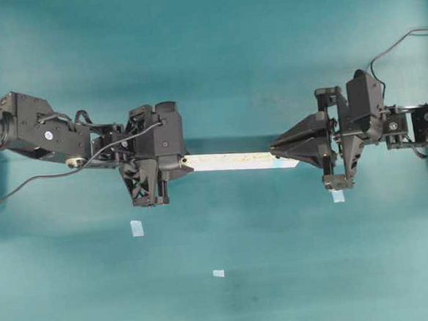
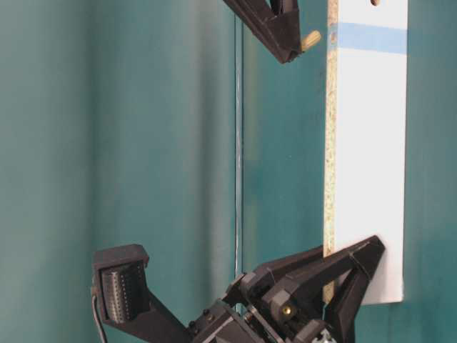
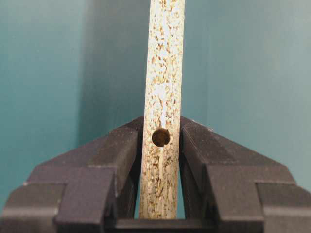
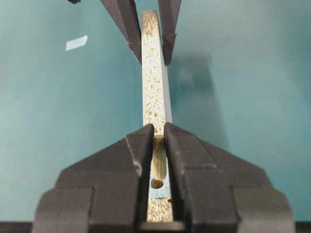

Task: Insert the rod into the hole on the wooden board.
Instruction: 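Push the dowel down into the hole with the right gripper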

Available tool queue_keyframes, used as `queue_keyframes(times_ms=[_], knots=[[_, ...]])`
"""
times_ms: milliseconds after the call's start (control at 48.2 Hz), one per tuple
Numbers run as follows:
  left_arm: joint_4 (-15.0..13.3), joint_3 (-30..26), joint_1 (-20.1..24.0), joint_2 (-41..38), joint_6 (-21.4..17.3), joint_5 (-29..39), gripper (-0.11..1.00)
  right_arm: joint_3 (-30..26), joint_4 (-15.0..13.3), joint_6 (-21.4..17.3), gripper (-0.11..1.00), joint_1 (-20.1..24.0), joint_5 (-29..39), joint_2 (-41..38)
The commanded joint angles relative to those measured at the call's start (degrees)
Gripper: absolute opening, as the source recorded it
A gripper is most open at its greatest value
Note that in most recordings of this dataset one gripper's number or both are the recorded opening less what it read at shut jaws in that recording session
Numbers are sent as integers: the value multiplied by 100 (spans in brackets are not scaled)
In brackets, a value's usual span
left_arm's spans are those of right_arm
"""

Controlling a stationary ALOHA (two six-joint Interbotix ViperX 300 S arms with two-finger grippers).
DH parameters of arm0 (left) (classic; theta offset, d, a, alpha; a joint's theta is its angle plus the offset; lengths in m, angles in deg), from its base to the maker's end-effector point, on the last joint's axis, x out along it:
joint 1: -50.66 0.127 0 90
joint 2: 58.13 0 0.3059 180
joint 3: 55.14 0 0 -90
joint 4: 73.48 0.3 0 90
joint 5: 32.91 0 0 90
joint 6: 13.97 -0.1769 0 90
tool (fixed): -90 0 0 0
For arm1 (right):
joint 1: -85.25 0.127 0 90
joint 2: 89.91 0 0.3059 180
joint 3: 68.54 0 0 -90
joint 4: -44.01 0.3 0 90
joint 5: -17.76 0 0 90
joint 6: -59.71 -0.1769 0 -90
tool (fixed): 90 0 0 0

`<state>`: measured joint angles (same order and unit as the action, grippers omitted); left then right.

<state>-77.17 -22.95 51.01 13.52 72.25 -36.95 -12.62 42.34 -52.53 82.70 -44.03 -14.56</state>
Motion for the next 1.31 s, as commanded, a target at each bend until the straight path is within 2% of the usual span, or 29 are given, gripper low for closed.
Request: queue_keyframes(times_ms=[0,498,1287], knots=[[0,-35,9,79,18,26,32,-53,9,9,11,18,-53,44],[0,-35,9,70,18,18,32,-202,9,18,11,88,-44,-202],[-9,-44,9,79,18,26,32,-53,9,18,11,88,-26,-202]])
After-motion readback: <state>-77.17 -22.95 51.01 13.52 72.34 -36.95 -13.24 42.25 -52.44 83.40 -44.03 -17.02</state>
